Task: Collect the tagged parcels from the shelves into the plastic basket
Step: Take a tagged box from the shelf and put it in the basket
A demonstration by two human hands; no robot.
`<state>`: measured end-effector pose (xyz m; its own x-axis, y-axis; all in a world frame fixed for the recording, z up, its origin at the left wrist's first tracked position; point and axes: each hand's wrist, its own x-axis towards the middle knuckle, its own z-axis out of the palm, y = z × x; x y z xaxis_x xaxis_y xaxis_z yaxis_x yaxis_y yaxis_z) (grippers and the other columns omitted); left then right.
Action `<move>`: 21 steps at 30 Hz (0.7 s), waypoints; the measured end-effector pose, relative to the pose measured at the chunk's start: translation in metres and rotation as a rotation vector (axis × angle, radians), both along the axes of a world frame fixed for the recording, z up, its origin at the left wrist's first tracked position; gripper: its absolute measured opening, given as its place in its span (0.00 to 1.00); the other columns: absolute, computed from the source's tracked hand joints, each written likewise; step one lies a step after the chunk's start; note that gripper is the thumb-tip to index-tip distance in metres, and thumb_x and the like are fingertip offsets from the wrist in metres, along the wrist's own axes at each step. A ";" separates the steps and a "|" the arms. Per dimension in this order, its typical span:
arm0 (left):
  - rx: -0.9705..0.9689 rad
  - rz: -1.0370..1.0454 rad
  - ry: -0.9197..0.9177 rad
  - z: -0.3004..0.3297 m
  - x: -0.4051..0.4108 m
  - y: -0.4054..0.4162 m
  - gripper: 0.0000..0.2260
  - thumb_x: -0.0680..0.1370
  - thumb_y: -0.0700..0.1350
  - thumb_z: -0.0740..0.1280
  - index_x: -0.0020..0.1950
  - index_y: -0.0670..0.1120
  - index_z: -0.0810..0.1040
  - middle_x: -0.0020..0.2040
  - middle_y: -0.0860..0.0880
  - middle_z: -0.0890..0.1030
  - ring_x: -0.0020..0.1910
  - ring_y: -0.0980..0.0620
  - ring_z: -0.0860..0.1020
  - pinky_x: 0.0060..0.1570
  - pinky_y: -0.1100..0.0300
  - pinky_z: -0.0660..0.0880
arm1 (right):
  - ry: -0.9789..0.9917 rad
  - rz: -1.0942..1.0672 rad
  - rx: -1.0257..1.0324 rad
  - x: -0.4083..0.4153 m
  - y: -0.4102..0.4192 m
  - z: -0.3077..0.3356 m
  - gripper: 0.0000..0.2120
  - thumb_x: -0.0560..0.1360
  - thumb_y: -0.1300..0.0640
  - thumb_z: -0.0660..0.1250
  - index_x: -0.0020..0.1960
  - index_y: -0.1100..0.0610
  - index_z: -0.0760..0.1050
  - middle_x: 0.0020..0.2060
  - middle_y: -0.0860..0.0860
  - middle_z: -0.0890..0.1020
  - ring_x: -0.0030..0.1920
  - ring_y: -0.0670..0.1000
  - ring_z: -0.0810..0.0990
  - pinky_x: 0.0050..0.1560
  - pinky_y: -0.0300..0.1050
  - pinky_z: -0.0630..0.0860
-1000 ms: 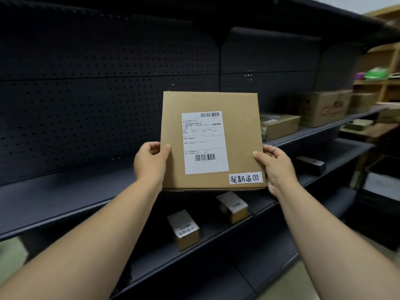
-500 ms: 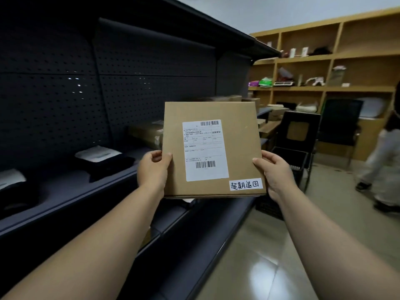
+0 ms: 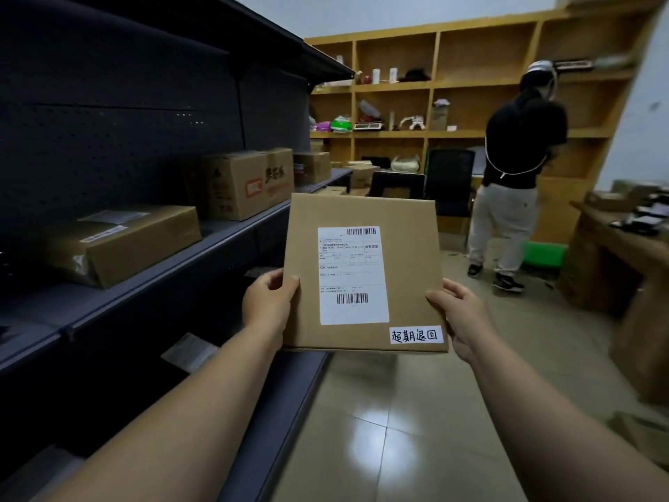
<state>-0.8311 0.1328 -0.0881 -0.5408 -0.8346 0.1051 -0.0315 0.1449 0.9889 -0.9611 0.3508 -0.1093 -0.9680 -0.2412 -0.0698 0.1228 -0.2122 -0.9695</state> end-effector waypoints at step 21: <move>0.061 -0.211 -0.170 -0.046 -0.301 -0.137 0.15 0.76 0.46 0.68 0.62 0.44 0.78 0.56 0.46 0.81 0.46 0.49 0.76 0.45 0.59 0.70 | -0.139 -0.206 0.198 -0.249 -0.110 -0.031 0.19 0.74 0.63 0.67 0.64 0.59 0.72 0.45 0.58 0.81 0.39 0.56 0.81 0.32 0.47 0.77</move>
